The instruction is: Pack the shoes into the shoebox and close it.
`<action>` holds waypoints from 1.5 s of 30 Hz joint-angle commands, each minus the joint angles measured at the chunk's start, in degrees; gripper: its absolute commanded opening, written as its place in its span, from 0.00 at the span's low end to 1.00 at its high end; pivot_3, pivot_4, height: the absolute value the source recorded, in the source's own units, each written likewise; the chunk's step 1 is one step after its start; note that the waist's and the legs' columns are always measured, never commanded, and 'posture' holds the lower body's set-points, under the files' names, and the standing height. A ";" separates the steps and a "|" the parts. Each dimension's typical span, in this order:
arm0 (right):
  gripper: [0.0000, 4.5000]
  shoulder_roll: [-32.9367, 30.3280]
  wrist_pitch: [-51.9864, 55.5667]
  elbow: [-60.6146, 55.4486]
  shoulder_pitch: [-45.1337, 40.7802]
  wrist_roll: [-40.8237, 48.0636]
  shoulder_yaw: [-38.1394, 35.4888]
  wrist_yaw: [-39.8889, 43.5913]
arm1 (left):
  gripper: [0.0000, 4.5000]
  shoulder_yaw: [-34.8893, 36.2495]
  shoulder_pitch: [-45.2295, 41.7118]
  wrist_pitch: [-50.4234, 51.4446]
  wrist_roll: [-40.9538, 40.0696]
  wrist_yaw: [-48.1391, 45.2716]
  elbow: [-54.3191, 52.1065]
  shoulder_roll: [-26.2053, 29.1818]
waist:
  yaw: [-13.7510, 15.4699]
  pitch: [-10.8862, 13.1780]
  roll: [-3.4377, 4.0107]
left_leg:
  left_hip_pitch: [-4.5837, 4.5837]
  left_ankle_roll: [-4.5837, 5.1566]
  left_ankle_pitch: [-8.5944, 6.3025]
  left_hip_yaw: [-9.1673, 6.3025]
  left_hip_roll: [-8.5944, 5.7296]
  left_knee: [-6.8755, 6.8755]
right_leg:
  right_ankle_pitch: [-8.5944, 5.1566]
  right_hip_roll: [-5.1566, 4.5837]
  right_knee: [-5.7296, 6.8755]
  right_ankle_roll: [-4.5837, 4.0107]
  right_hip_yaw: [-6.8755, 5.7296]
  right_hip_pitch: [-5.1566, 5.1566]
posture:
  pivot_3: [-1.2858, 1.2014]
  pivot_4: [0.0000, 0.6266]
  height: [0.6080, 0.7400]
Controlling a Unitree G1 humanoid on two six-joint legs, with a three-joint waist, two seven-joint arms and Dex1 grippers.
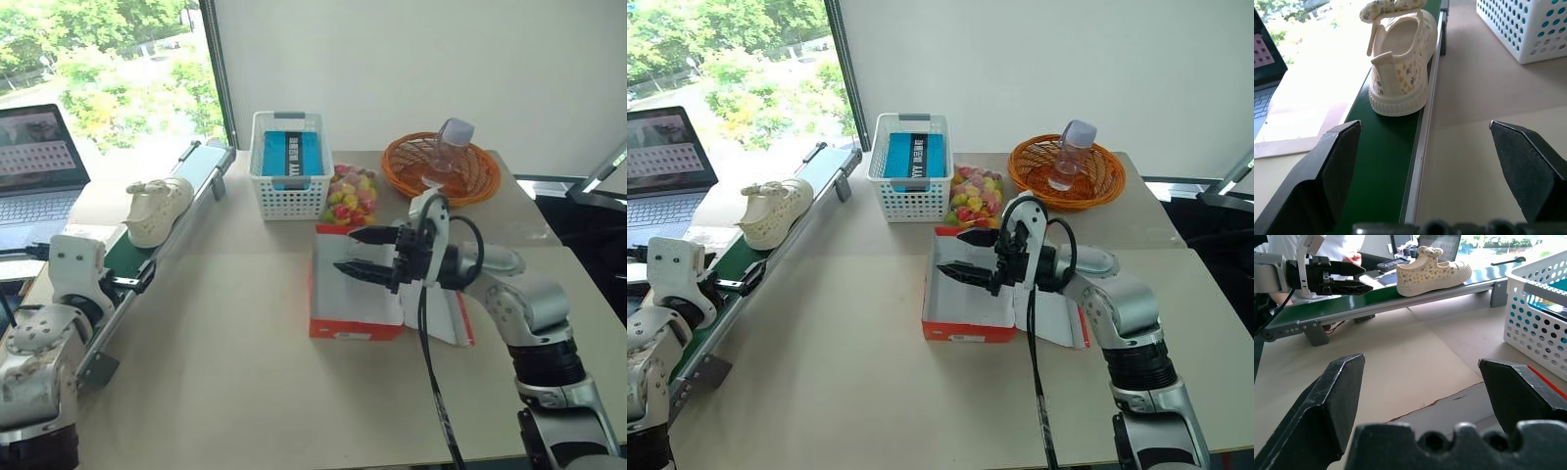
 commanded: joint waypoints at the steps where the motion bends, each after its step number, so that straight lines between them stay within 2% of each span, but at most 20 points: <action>1: 0.99 -0.22 -0.87 -0.83 -0.97 -0.24 -0.80 0.61 | 1.00 1.96 0.37 0.73 0.51 1.79 0.04 1.08 | 0.02 0.00 0.00 | 0.00 -0.06 -0.03 0.00 0.00 0.00 | 0.00 0.00 0.00 -0.01 0.00 0.00 | 0.52 0.24 1.00; 10: 0.99 -1.33 -1.07 -1.55 -0.61 -1.06 -1.77 -0.04 | 1.00 1.83 -4.00 1.18 0.18 3.27 10.99 1.64 | 0.08 0.02 -0.07 | 0.00 0.03 0.02 0.02 0.00 0.00 | 0.00 0.00 0.02 -0.01 -0.03 -0.02 | 0.52 0.24 1.00; 18: 0.99 -2.04 -1.66 -1.24 -1.42 -2.41 -2.15 -0.58 | 1.00 -1.97 -6.66 3.19 -0.22 0.43 19.36 3.50 | 0.34 0.03 -0.08 | 0.00 -0.05 -0.02 0.01 0.01 0.00 | 0.01 0.00 0.09 -0.01 -0.05 -0.05 | 0.52 0.24 1.00; 23: 1.00 -2.66 -1.72 -1.87 -0.75 -2.72 -2.76 -0.76 | 0.72 -2.90 -6.92 4.07 -1.29 -1.04 18.72 3.20 | 1.07 0.01 -0.03 | 0.01 -0.13 -0.06 0.02 0.00 0.00 | 0.00 -0.04 0.10 -0.04 -0.08 -0.04 | 0.52 0.24 1.00; 29: 1.00 -3.07 -1.15 -3.34 0.05 -2.26 -3.40 -1.54 | 0.59 -2.60 -9.41 4.32 -2.68 -0.34 14.99 2.63 | 1.60 0.00 -0.01 | 0.02 -0.15 -0.06 0.02 0.00 0.00 | -0.02 -0.07 0.11 -0.05 -0.11 0.01 | 0.52 0.24 1.00; 31: 1.00 -2.79 -0.70 -3.45 -0.14 -1.76 -3.94 -2.13 | 0.59 -2.70 -11.49 3.61 -3.30 0.40 12.64 1.77 | 2.01 0.01 -0.02 | 0.02 -0.16 -0.05 0.02 0.00 0.00 | -0.02 -0.07 0.10 -0.05 -0.12 0.02 | 0.52 0.24 1.00; 35: 1.00 -0.91 2.36 -3.26 -1.91 2.29 -7.04 -4.70 | 0.59 -4.84 -19.65 3.96 -5.89 2.09 6.88 -0.95 | 2.62 0.31 -0.59 | -0.10 -0.19 -0.02 -0.01 -0.02 0.02 | 0.01 -0.07 0.05 0.00 -0.18 0.03 | 0.52 0.24 1.00; 39: 1.00 3.76 10.77 -1.52 -7.04 11.95 -14.18 -13.27 | 0.59 -10.59 -28.19 6.29 -7.32 4.21 3.06 -5.25 | 2.15 0.40 -0.76 | -0.26 0.20 0.25 -0.02 -0.02 0.08 | 0.30 -0.02 -0.05 0.42 -0.13 0.00 | 0.52 0.24 1.00; 45: 1.00 10.17 20.72 0.61 -11.79 25.13 -22.30 -27.64 | 0.59 -20.13 -35.69 6.96 -7.44 6.04 2.63 -14.12 | 1.17 0.39 -0.76 | -0.22 0.24 0.24 -0.07 0.00 0.00 | 0.29 0.06 0.02 0.40 -0.12 0.03 | 0.52 0.24 1.00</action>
